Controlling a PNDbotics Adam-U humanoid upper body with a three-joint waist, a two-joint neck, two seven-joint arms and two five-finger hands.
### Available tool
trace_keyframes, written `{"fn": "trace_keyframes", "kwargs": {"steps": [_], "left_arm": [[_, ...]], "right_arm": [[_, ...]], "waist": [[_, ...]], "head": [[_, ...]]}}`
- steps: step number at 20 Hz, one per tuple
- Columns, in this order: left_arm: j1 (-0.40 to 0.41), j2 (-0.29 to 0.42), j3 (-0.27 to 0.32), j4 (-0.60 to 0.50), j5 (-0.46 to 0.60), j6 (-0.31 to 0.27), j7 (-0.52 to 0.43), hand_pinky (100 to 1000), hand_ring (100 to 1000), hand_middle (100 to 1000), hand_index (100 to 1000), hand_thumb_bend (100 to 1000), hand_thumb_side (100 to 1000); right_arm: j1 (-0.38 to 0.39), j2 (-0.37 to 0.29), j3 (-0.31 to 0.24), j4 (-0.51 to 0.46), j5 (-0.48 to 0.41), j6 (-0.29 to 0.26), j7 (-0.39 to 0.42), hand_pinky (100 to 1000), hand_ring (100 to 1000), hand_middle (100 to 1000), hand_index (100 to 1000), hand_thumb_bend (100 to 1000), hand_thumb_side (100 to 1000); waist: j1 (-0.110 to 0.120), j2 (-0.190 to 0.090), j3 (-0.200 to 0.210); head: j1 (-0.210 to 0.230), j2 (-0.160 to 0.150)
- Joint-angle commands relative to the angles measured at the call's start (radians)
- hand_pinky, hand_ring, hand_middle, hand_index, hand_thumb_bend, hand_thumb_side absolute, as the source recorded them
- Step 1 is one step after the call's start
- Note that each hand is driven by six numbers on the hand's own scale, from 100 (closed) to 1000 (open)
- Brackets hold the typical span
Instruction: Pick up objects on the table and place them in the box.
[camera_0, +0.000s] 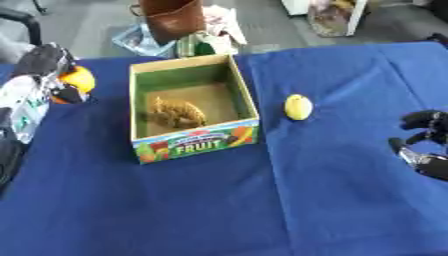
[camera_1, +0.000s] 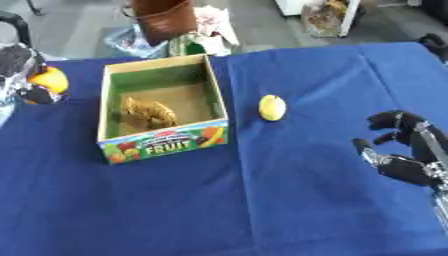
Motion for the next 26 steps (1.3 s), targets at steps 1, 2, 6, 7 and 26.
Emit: {"fn": "trace_keyframes", "kwargs": {"steps": [1,2,6,7,26], "left_arm": [[-0.040,0.036,-0.018,-0.129,0.051,-0.006,-0.010,376,108,100,207,561,100],[-0.050,0.029,-0.029,-0.155,0.061,-0.011,-0.018,377,110,100,208,561,100],[-0.101,-0.019,-0.086,-0.208,0.062,-0.045,-0.063,383,116,100,213,561,100],[-0.112,-0.037,-0.102,-0.206,0.054,-0.055,-0.074,384,117,100,214,561,100],[-0.114,-0.229,-0.220,-0.032,0.033,-0.201,-0.119,518,448,408,539,694,145]], "right_arm": [[-0.014,-0.024,-0.010,-0.006,0.000,-0.003,-0.001,565,711,686,696,341,141],[-0.014,-0.024,-0.009,-0.006,0.000,-0.003,0.000,565,712,686,696,341,141],[-0.014,-0.020,-0.006,-0.005,-0.001,-0.004,0.005,566,712,686,696,339,142],[-0.014,-0.019,-0.005,-0.005,-0.001,-0.004,0.005,566,712,686,696,338,142],[-0.026,-0.008,-0.001,-0.006,-0.004,-0.006,0.013,566,714,686,697,333,142]], "waist": [[-0.003,-0.021,0.001],[-0.004,-0.023,0.001],[-0.009,-0.029,-0.001],[-0.011,-0.030,-0.003],[-0.017,-0.015,-0.017]], "head": [[0.000,-0.002],[0.001,-0.001],[0.008,0.000],[0.009,0.000],[0.015,-0.009]]}}
